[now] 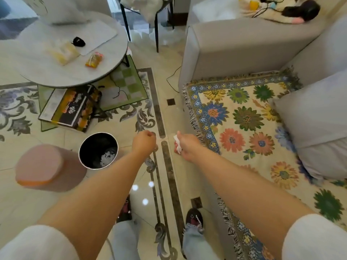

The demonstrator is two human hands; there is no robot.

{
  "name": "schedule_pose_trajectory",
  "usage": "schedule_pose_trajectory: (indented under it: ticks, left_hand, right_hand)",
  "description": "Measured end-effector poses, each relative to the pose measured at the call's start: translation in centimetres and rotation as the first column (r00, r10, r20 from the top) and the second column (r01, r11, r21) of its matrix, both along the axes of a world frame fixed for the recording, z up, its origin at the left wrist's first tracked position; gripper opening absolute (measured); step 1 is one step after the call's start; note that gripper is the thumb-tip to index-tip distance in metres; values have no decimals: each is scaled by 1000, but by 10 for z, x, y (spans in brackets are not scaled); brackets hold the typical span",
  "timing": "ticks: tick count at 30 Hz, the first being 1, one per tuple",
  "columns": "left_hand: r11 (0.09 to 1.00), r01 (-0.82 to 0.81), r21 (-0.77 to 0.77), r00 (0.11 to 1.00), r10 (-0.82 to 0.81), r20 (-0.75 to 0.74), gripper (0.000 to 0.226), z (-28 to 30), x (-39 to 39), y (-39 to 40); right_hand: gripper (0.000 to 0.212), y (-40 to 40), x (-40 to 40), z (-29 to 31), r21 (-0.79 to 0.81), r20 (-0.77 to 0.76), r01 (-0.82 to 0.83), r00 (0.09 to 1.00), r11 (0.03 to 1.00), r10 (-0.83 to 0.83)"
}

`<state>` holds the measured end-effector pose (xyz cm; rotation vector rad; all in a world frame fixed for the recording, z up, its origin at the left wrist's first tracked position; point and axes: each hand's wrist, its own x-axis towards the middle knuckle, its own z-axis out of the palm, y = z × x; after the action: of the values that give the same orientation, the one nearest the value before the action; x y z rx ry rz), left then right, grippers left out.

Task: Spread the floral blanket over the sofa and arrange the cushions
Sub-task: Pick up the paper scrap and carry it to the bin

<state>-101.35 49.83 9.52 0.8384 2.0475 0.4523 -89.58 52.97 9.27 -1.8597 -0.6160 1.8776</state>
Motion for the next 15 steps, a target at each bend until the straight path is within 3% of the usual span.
schedule_pose_trajectory:
  ticks: [9,13,15]
  left_hand:
    - [990,-132,-46,983,125,-136,36,-148,-211,-6]
    - [981,-186,-61,972,174,-160,37,-225,-297,-14]
    - [973,-221,-65,962,207,-178,36,-254,-324,-18]
  right_hand:
    - [30,3,-214,-153,-239,-40,-112,994,965,105]
    - [21,3,-317,-240,-264,-51,-192,981,945,185]
    - [41,9,-346,-274,-251,-16,-245,968,937,249]
